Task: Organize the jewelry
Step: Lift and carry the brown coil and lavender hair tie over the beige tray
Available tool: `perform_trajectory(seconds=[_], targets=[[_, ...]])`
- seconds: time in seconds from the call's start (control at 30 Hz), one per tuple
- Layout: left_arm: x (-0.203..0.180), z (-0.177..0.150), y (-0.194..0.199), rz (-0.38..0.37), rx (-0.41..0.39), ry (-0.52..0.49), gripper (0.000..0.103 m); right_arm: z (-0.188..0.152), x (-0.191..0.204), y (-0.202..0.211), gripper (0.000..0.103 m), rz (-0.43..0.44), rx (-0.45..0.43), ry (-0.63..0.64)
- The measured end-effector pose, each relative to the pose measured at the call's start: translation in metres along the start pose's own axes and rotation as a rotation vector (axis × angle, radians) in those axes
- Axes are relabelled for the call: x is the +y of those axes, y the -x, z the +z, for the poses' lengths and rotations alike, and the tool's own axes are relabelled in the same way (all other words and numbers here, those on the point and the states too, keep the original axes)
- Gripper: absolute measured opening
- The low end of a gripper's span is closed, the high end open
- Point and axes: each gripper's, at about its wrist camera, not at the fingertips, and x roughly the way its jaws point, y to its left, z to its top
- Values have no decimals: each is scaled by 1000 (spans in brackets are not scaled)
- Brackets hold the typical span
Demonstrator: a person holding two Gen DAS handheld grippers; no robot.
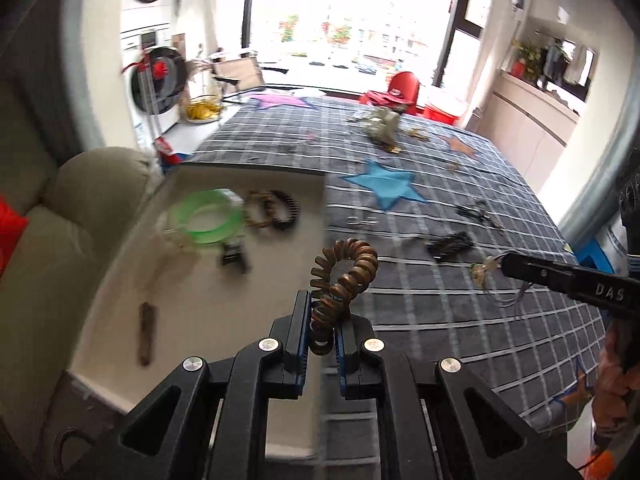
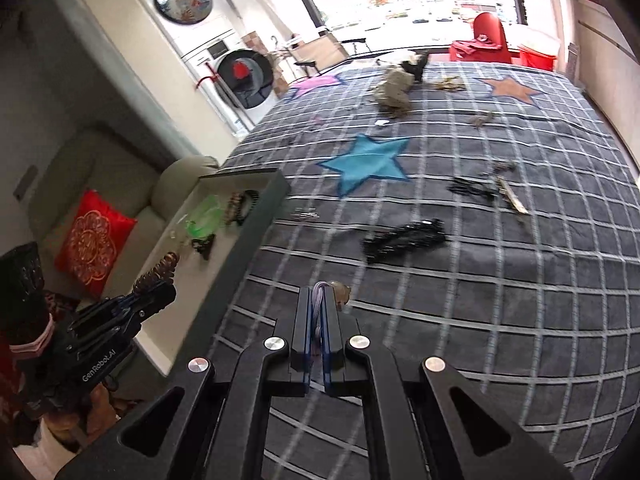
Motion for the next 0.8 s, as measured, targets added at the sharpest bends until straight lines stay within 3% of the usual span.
perform_trajectory(seconds=[0.37, 0.8], targets=[[75, -20, 2, 109, 19, 124, 13, 17, 68, -37, 4, 94, 43, 112], [87, -21, -27, 128, 79, 138, 13, 39, 128, -93, 4, 181, 124, 199]])
